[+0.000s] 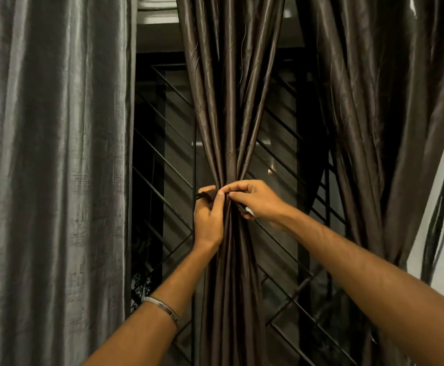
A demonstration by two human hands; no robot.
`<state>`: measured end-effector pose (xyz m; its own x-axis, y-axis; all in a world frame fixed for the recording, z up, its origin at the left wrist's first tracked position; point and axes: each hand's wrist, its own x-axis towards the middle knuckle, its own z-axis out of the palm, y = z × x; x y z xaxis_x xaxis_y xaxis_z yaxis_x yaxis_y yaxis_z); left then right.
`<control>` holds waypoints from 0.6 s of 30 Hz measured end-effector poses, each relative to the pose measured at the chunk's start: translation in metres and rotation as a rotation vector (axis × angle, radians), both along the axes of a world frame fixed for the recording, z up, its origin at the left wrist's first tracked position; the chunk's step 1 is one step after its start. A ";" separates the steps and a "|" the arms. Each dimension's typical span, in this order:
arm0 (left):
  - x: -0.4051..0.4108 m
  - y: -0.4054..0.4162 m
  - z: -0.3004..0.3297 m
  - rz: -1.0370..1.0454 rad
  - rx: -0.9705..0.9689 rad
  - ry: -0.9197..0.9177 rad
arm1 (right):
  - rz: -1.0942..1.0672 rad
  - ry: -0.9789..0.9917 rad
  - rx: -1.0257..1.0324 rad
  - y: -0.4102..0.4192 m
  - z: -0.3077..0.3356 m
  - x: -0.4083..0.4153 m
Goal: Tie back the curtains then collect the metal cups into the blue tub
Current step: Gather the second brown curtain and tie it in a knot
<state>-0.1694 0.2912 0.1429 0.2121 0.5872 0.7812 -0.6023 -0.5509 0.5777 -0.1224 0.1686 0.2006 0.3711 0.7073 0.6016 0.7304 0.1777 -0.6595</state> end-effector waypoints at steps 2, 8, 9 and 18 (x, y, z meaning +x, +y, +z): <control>-0.001 0.006 0.003 0.092 0.056 0.017 | 0.007 0.037 -0.015 0.001 0.000 0.003; -0.004 0.015 0.009 -0.015 0.048 0.141 | 0.060 0.180 -0.056 0.008 0.004 0.009; -0.005 0.015 0.008 -0.013 0.042 0.143 | 0.061 0.197 -0.073 0.010 0.004 0.010; -0.014 0.002 0.010 -0.155 -0.037 0.096 | -0.068 0.260 -0.104 0.020 0.012 0.016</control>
<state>-0.1835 0.2933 0.1526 0.3746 0.5697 0.7315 -0.6198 -0.4328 0.6546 -0.1063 0.1886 0.2126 0.5522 0.7286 0.4054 0.5423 0.0555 -0.8383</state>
